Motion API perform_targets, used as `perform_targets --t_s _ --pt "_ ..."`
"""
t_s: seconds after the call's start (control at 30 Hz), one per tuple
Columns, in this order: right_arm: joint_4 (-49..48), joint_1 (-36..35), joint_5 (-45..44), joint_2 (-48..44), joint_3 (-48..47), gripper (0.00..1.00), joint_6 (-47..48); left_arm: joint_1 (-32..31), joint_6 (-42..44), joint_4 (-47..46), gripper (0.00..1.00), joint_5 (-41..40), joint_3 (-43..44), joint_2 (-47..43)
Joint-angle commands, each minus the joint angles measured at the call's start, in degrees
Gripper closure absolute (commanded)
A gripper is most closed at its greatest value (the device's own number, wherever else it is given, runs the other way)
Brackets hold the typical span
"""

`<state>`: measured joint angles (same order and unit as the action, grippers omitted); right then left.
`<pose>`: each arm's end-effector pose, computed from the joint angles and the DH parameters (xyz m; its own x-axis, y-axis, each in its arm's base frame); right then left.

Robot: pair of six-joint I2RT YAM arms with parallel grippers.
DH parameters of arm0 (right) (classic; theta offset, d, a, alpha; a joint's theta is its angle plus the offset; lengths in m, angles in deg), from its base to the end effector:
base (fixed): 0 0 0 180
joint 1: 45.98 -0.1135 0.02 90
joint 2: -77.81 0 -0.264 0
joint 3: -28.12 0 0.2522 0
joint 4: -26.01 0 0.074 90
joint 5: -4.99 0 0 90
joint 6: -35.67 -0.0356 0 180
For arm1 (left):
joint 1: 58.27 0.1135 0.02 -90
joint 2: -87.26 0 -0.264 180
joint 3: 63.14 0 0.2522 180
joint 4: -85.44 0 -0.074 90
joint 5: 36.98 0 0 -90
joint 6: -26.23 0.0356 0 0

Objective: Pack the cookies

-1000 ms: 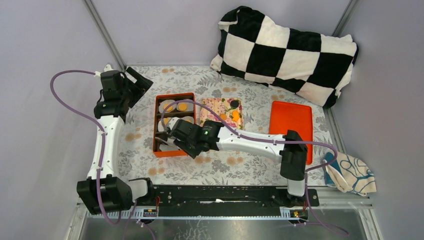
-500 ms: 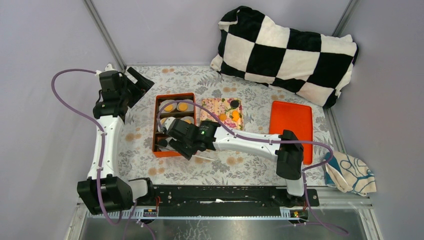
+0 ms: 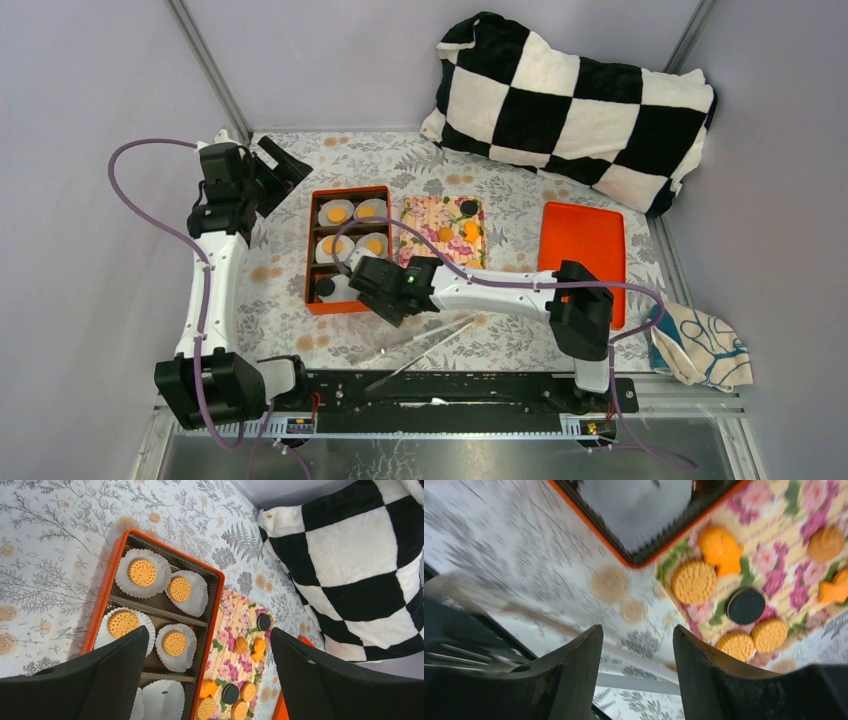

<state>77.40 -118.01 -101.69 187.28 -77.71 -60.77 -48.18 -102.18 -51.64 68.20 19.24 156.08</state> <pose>0.1398 0.3979 0.2578 -0.3477 -0.7239 -0.5959 -0.8267 0.5366 -0.1694 0.2618 0.0371 0.3657 -0.4128 -0.6825 -0.6032 -0.2563 0.7225 -0.6421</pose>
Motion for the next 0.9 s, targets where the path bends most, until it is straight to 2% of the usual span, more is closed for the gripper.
perform_targets --t_s 0.0,0.23,0.43,0.87 --pt "0.3 -0.48 -4.23 -5.42 8.38 0.4 -0.99 0.39 0.21 -2.22 0.05 2.27 -1.82 -1.29" --pt "-0.02 -0.48 2.53 -13.24 20.92 0.4 -5.06 0.38 -0.78 -3.29 0.06 4.15 -2.66 -1.34" --pt "-1.04 -0.74 3.99 -19.49 25.75 0.39 -6.7 0.34 -1.02 -3.29 0.06 4.23 -3.74 -2.1" --pt "-6.44 -0.74 6.93 -11.26 26.27 0.42 -4.33 0.29 -0.61 -3.11 0.06 3.89 -4.44 -2.08"
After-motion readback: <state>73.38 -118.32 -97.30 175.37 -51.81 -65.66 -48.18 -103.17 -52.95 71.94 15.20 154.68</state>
